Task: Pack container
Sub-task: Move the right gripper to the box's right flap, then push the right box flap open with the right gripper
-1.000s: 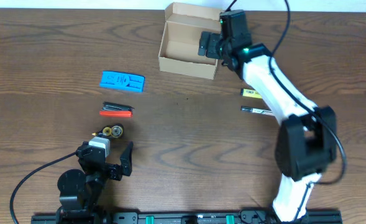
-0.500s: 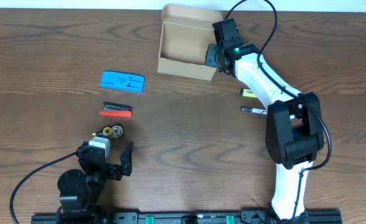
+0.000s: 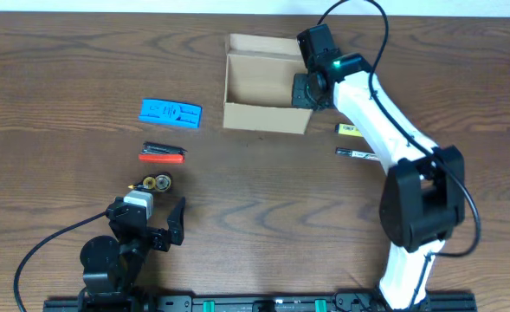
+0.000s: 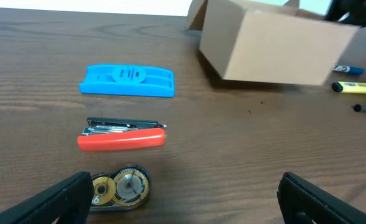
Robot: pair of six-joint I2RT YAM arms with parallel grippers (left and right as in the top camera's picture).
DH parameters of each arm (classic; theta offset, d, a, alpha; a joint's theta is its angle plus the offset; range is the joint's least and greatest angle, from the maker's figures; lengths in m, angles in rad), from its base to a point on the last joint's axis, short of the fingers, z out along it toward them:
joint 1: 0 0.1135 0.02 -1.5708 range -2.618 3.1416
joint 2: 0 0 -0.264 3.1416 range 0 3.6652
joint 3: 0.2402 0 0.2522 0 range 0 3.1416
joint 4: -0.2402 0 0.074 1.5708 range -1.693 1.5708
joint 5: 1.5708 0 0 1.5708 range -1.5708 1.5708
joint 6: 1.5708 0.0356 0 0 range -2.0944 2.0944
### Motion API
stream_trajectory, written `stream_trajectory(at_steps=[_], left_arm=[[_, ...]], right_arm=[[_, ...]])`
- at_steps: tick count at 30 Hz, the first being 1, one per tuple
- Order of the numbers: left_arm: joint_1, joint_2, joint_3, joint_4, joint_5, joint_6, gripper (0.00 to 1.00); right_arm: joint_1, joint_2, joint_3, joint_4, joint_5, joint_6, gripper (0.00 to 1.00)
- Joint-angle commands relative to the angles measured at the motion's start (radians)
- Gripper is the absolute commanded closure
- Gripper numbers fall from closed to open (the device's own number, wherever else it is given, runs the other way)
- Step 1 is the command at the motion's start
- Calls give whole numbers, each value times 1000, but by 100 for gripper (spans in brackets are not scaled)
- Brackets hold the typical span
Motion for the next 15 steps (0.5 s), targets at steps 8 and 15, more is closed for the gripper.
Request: stream_trajectory(at_steps=[8, 15], left_arm=[[4, -2, -21, 0, 11, -6, 5], [4, -2, -21, 0, 11, -6, 4]], right_arm=[[98, -68, -45, -92, 72, -45, 99], [115, -68, -158, -54, 107, 27, 99]])
